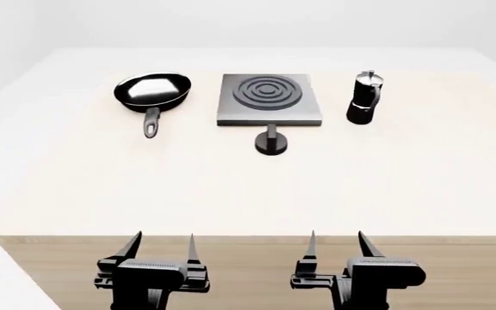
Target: Turn on the stove and put the frying pan on it.
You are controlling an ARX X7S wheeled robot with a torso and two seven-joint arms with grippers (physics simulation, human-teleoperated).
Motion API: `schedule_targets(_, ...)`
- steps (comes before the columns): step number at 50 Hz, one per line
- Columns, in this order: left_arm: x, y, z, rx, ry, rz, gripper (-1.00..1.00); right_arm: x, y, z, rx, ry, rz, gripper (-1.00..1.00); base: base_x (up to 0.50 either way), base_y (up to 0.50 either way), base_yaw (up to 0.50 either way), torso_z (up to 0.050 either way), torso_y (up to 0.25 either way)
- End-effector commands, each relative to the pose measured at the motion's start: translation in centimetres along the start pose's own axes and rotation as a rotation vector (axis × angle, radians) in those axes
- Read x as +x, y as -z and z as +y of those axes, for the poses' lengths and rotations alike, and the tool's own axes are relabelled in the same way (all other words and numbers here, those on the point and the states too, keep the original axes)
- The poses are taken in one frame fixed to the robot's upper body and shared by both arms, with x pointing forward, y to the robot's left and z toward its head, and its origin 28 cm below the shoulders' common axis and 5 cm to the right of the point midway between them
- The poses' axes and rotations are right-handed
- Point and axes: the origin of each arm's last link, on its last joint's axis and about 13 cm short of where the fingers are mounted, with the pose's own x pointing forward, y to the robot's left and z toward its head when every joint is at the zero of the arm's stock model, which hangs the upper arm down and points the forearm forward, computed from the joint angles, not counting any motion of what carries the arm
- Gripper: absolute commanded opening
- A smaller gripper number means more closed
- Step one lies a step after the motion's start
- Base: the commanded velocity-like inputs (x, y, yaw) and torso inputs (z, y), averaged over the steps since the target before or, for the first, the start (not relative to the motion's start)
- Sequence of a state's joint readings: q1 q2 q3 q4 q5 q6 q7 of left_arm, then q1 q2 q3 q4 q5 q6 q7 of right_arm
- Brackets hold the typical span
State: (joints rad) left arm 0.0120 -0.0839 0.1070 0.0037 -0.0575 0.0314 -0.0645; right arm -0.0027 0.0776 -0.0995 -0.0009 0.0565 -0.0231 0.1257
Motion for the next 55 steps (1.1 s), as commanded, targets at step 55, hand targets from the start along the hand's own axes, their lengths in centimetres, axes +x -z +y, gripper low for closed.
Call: schedule_targets(55,-0.04,0.04,0.02,0.005,0.004,-0.004,1.00,0.08,0.09,0.08,-0.015,0.003,0.009,1.00,0.31,0.04,0.00,0.000,0.000)
